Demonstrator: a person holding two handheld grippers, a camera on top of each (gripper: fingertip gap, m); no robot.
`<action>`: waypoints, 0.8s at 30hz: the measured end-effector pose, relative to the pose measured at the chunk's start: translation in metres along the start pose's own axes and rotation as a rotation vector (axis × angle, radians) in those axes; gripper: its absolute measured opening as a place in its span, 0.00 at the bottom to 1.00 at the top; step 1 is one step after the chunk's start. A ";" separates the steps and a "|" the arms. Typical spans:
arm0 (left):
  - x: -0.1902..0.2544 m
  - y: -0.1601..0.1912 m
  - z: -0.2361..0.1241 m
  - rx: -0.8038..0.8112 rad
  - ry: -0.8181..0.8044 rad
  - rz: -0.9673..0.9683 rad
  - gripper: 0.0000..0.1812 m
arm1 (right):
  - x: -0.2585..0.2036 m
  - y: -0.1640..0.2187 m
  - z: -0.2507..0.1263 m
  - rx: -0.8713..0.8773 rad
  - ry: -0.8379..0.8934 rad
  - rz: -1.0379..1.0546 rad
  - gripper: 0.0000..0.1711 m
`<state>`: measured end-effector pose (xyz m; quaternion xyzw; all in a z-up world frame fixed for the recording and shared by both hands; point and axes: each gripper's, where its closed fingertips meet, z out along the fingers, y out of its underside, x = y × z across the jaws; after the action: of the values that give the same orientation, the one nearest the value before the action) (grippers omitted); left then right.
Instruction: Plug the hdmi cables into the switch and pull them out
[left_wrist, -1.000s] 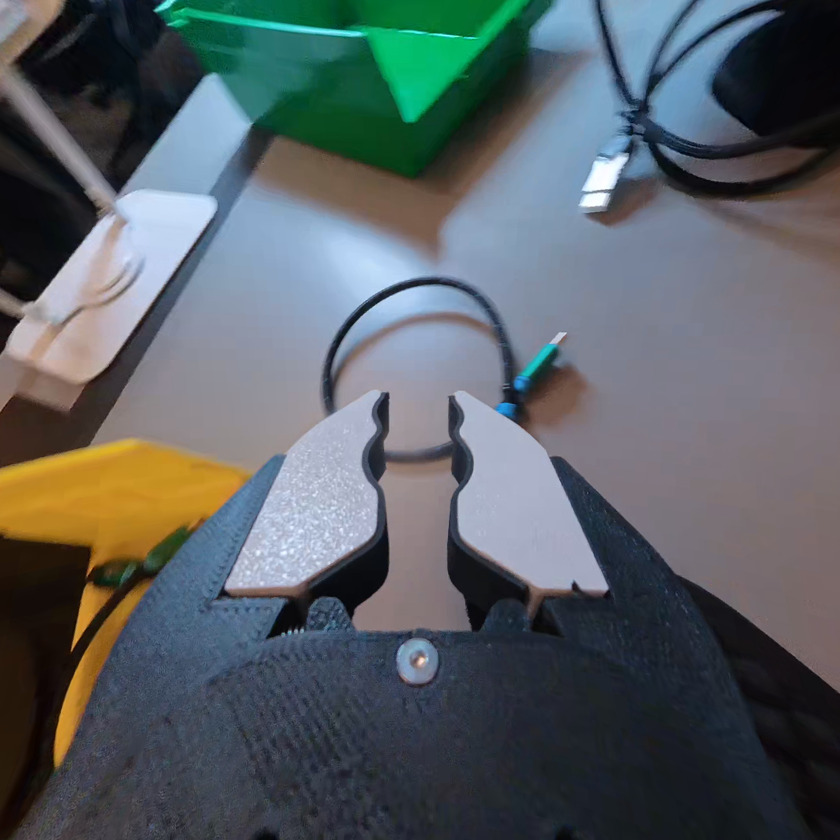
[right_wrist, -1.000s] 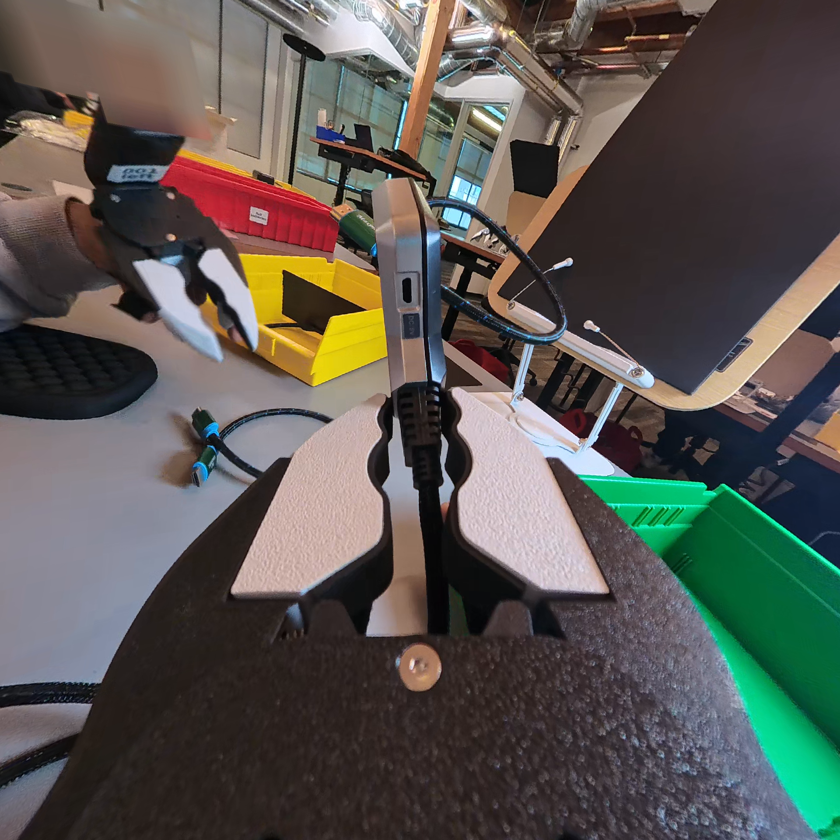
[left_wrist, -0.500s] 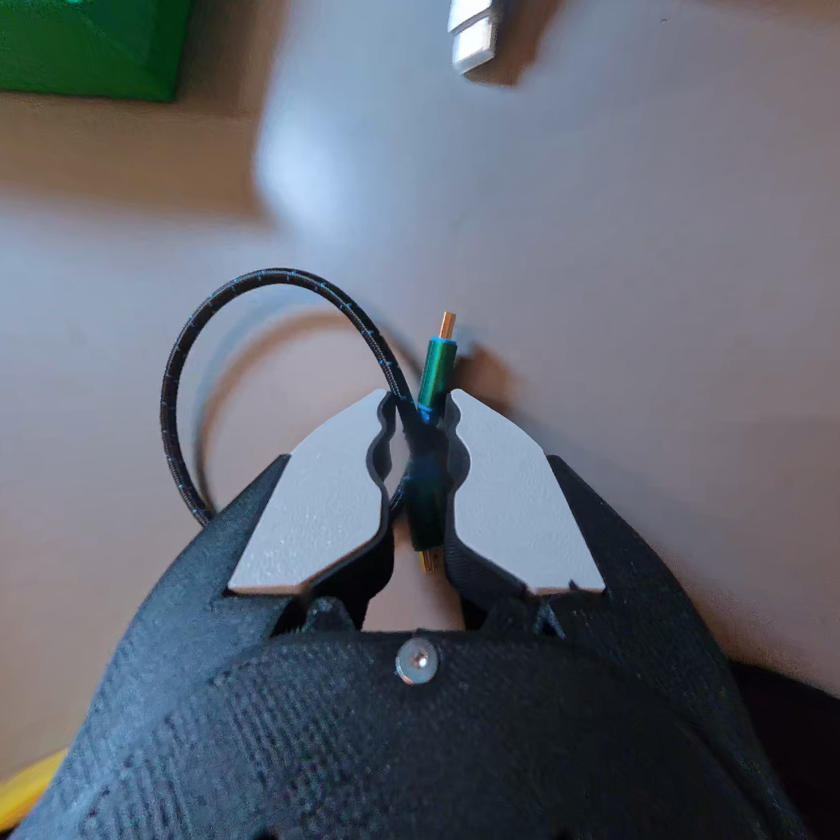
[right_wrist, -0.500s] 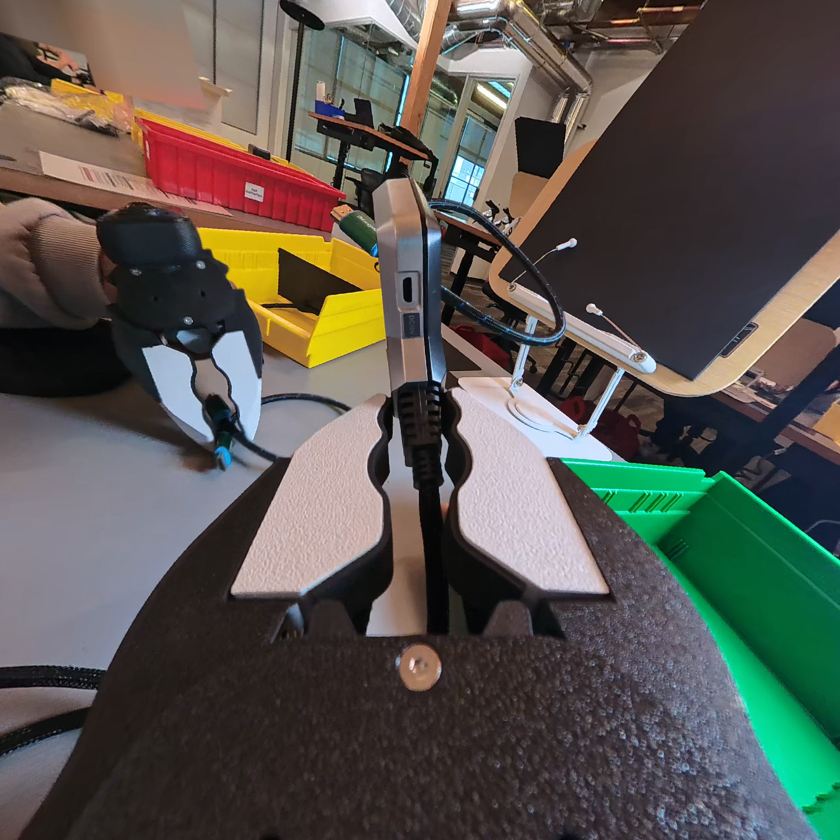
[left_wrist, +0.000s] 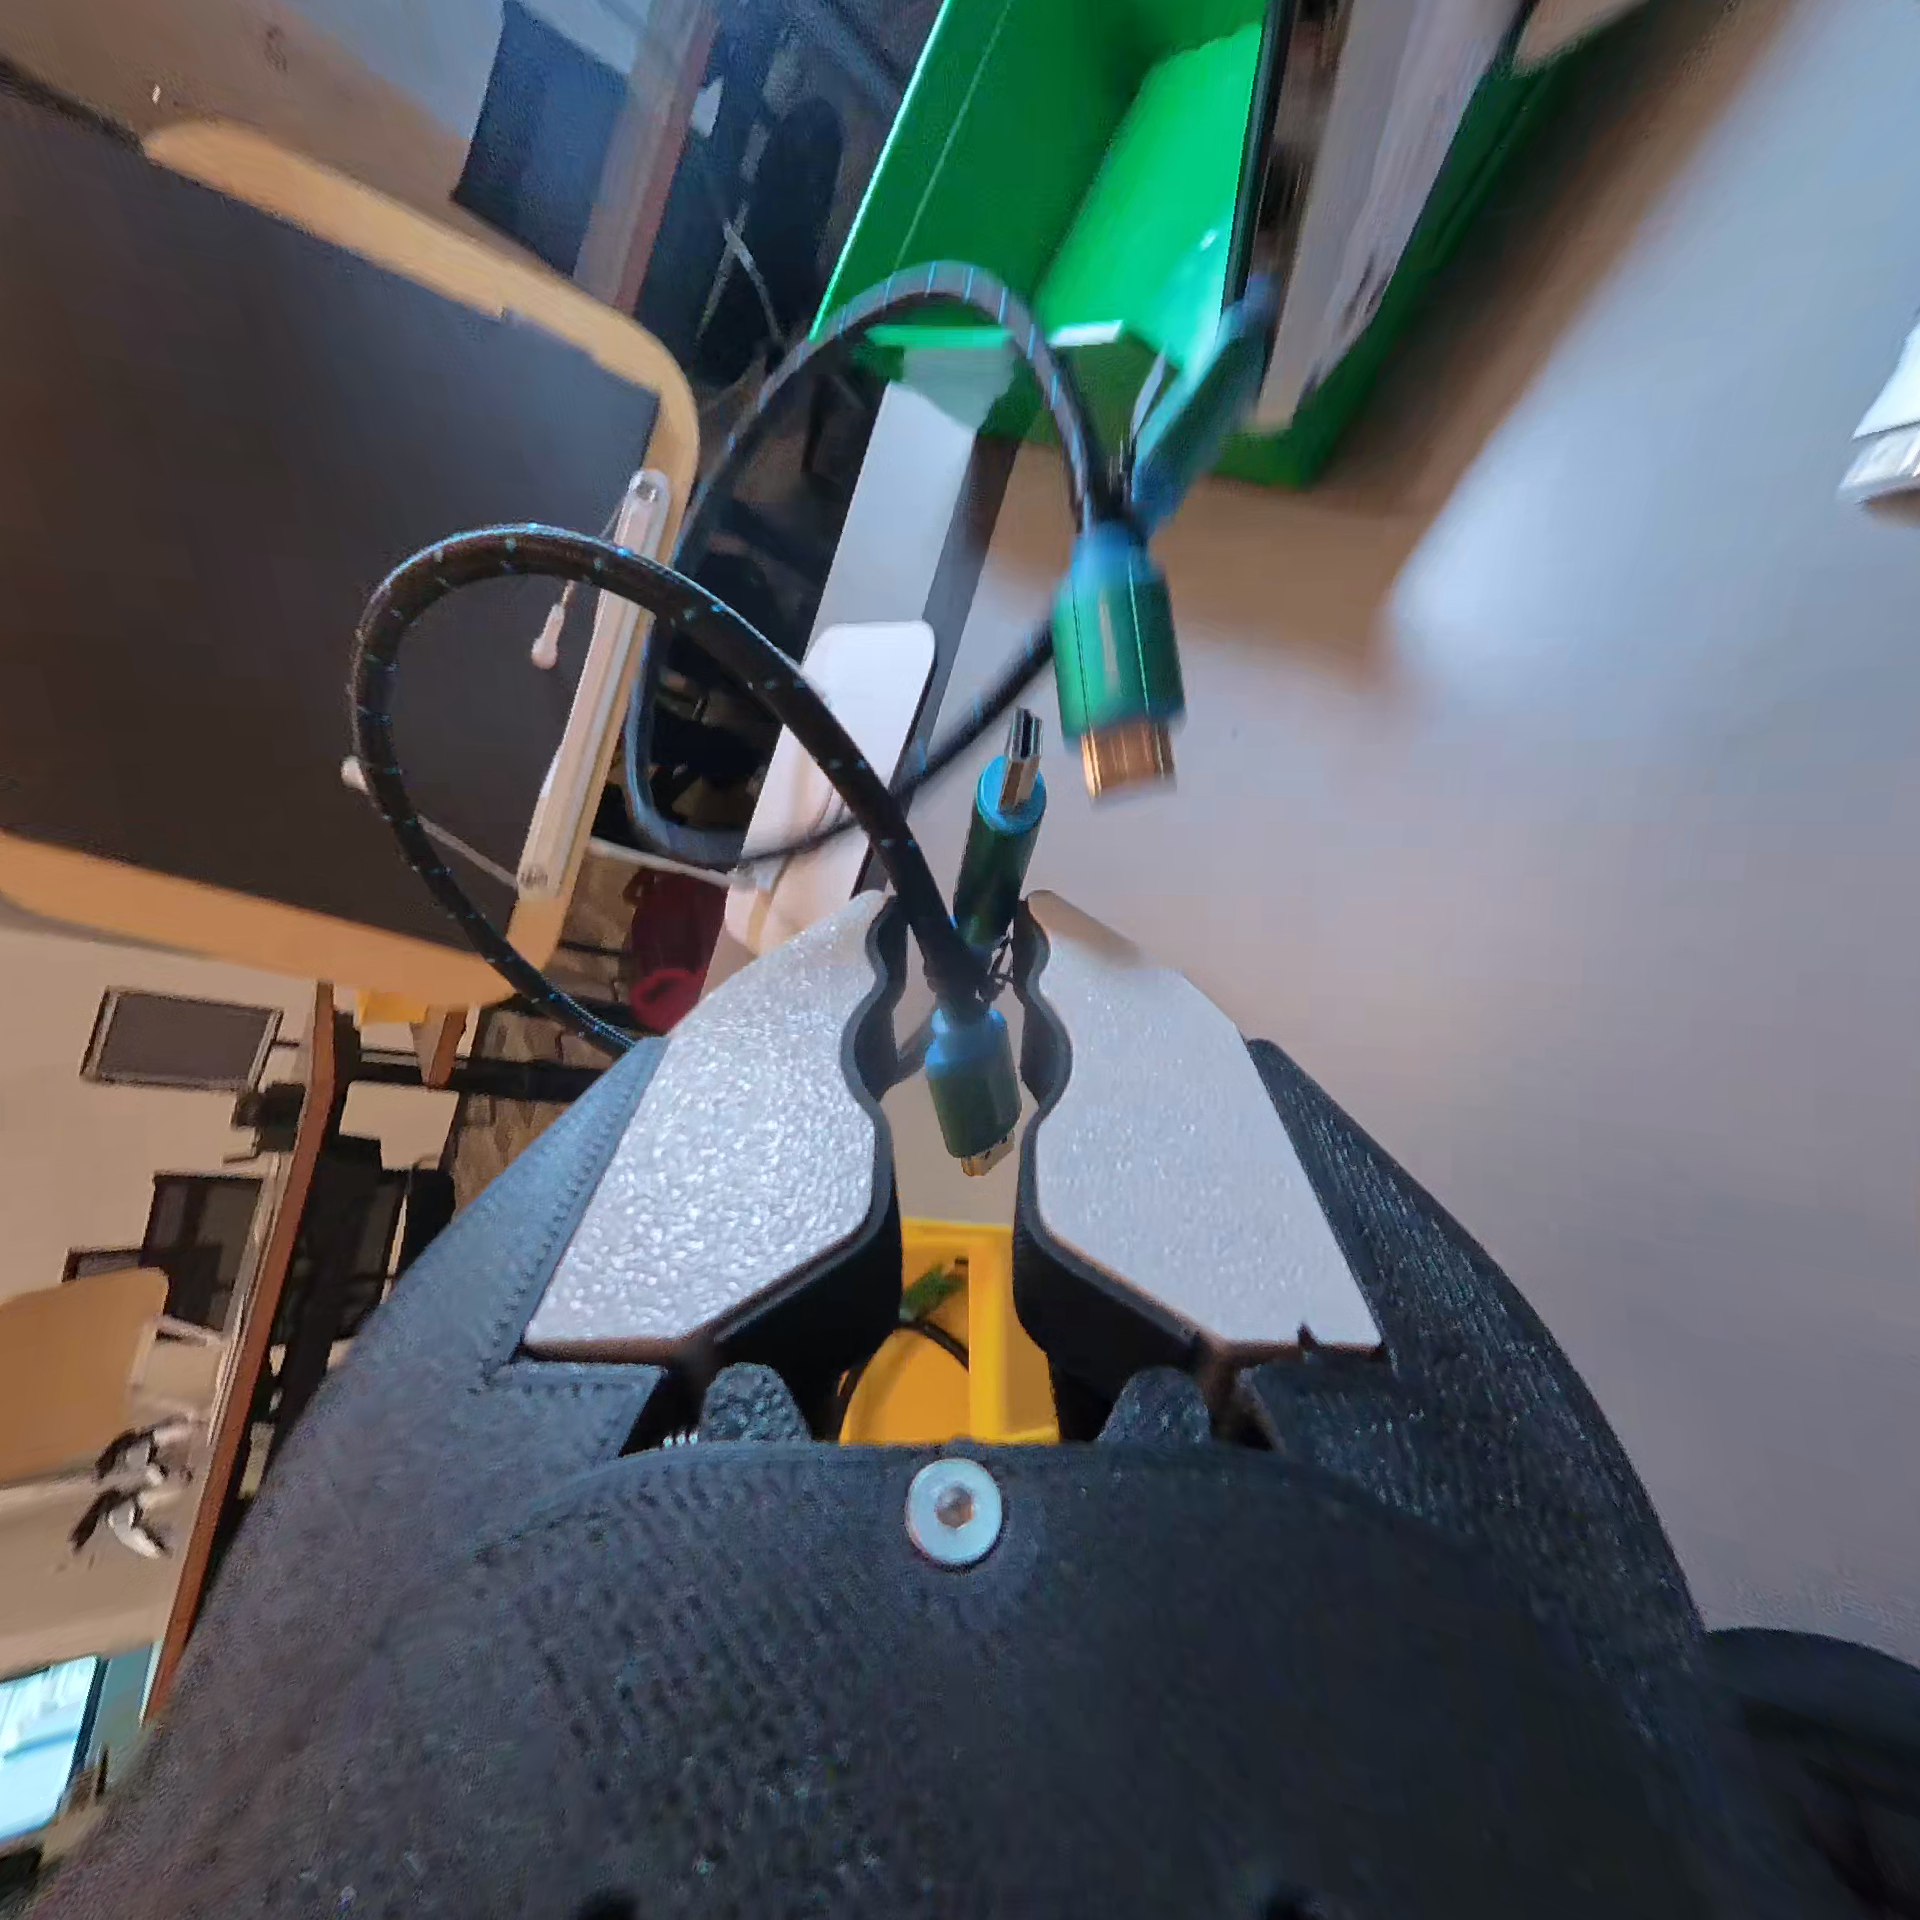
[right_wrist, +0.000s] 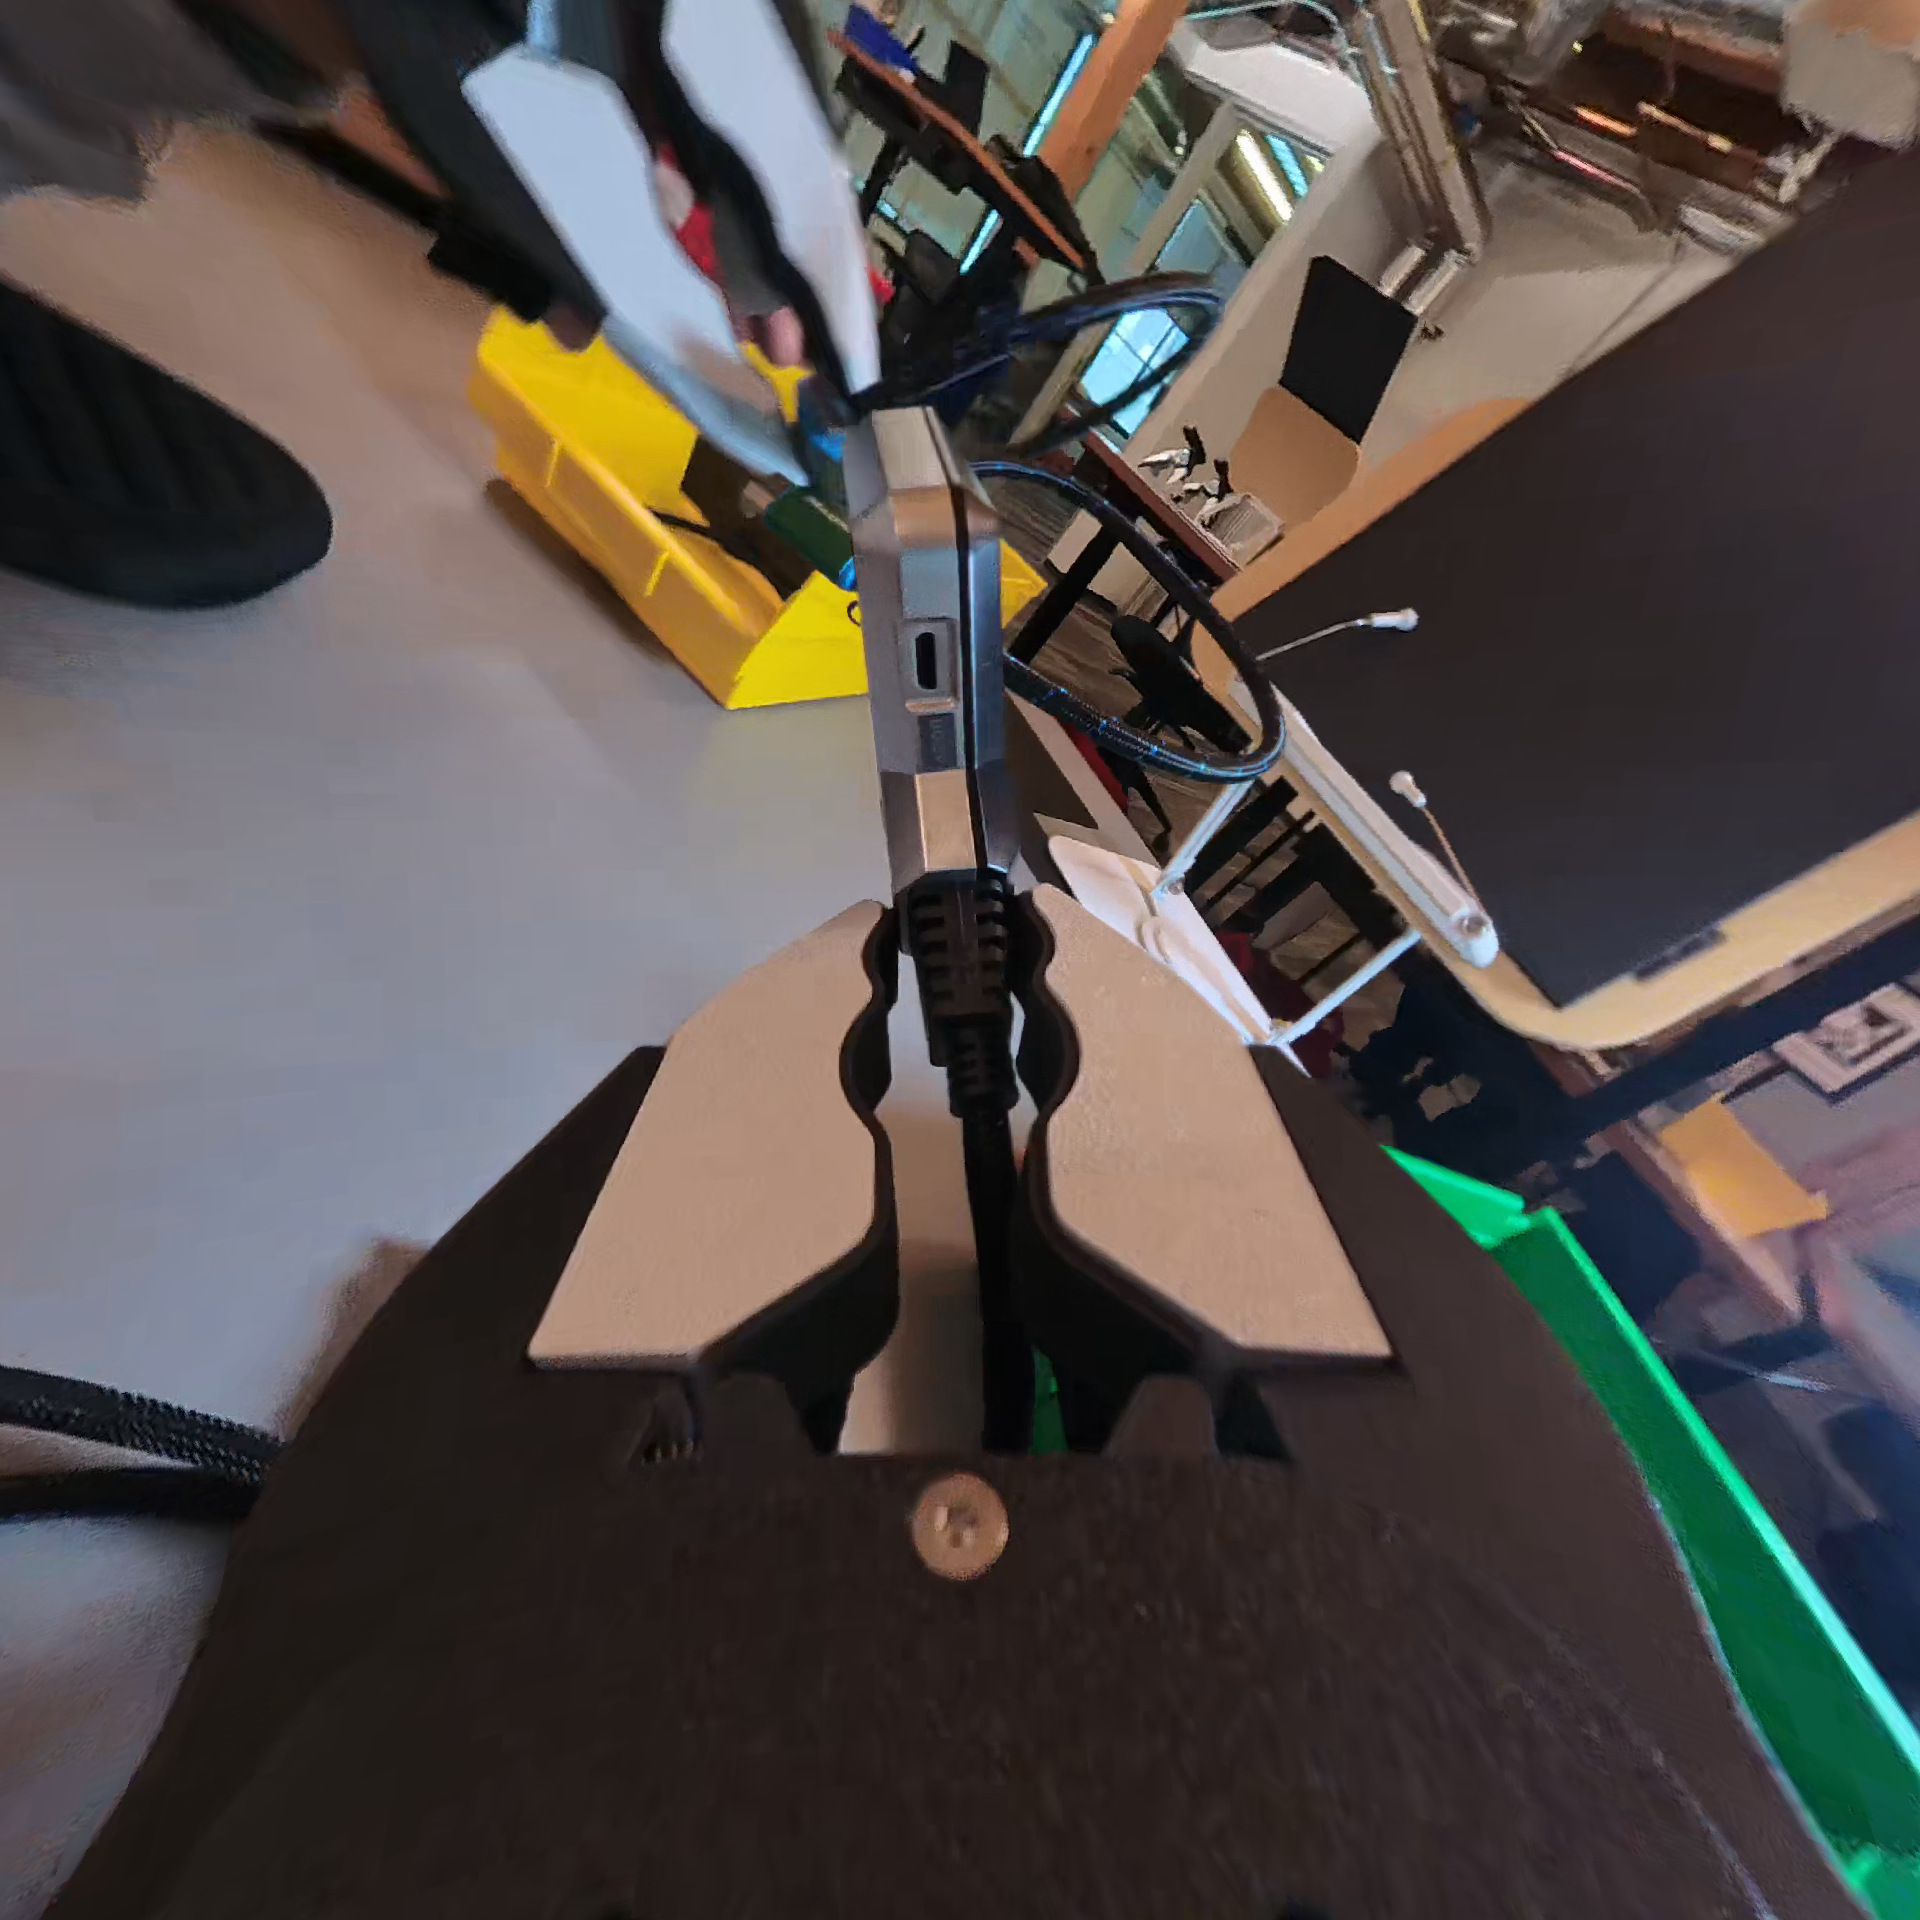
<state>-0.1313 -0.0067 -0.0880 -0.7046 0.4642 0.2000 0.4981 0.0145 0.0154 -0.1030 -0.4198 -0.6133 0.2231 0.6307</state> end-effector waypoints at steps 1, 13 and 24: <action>0.003 -0.011 0.000 0.016 0.025 0.016 0.11 | -0.004 -0.001 0.002 -0.017 0.000 -0.057 0.12; 0.052 -0.029 0.012 -0.060 0.292 0.110 0.11 | -0.021 0.010 0.012 -0.109 -0.014 -0.240 0.12; 0.075 -0.006 0.018 -0.230 0.347 0.083 0.11 | -0.035 0.023 0.021 -0.222 -0.063 -0.277 0.12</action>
<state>-0.0863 -0.0239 -0.1481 -0.7609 0.5459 0.1476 0.3182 -0.0058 0.0062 -0.1444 -0.3912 -0.7056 0.0781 0.5856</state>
